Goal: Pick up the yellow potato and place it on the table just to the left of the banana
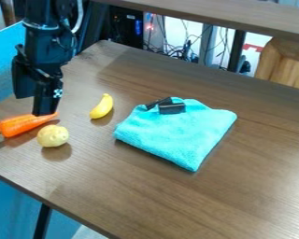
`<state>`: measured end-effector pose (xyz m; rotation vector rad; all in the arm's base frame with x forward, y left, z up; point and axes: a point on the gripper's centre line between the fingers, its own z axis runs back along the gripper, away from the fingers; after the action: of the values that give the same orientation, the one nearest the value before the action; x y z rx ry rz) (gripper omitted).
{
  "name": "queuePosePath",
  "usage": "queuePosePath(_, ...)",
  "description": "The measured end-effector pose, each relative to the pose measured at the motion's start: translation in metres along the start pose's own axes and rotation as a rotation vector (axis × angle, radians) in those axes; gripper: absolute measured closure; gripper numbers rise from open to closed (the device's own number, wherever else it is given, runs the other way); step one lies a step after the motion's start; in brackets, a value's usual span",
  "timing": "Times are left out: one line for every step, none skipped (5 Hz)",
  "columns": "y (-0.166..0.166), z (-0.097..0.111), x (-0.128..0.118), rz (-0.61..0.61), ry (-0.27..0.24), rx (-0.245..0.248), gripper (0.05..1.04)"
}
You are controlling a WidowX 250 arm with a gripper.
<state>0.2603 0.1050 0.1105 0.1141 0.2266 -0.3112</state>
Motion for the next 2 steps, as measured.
queuePosePath(0.006,-0.004,0.0,-0.12,0.015,0.032,0.074)
queuePosePath(0.012,-0.015,0.005,-0.183,0.007,0.02,0.074)
